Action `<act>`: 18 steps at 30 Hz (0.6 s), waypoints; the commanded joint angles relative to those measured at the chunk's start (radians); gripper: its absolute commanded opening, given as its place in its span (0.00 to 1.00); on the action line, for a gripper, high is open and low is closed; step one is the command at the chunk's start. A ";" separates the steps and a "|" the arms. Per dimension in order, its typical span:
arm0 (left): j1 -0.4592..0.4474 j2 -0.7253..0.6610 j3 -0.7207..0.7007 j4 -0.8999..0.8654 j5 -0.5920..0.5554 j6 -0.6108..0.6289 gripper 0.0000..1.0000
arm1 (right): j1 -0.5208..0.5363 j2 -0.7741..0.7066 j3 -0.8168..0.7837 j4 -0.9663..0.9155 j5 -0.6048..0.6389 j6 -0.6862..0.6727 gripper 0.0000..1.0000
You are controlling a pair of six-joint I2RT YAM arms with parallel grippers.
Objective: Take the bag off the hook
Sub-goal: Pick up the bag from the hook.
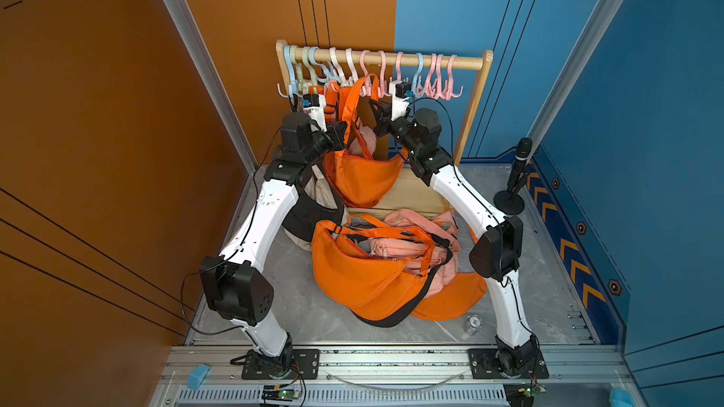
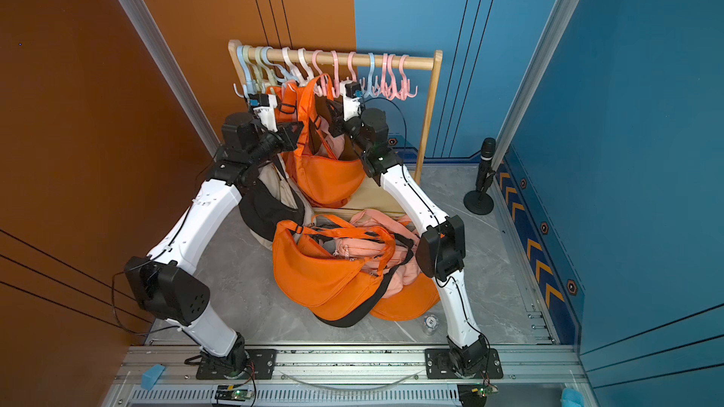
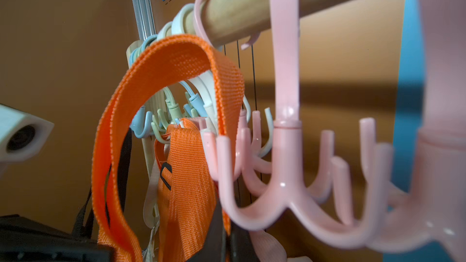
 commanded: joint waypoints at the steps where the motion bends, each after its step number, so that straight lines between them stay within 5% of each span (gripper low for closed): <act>1: -0.010 0.008 0.054 0.006 0.025 -0.007 0.00 | 0.003 -0.064 -0.032 0.051 -0.004 0.012 0.00; 18: -0.017 -0.195 -0.084 0.022 0.010 0.019 0.00 | 0.089 -0.352 -0.324 0.069 0.006 -0.093 0.00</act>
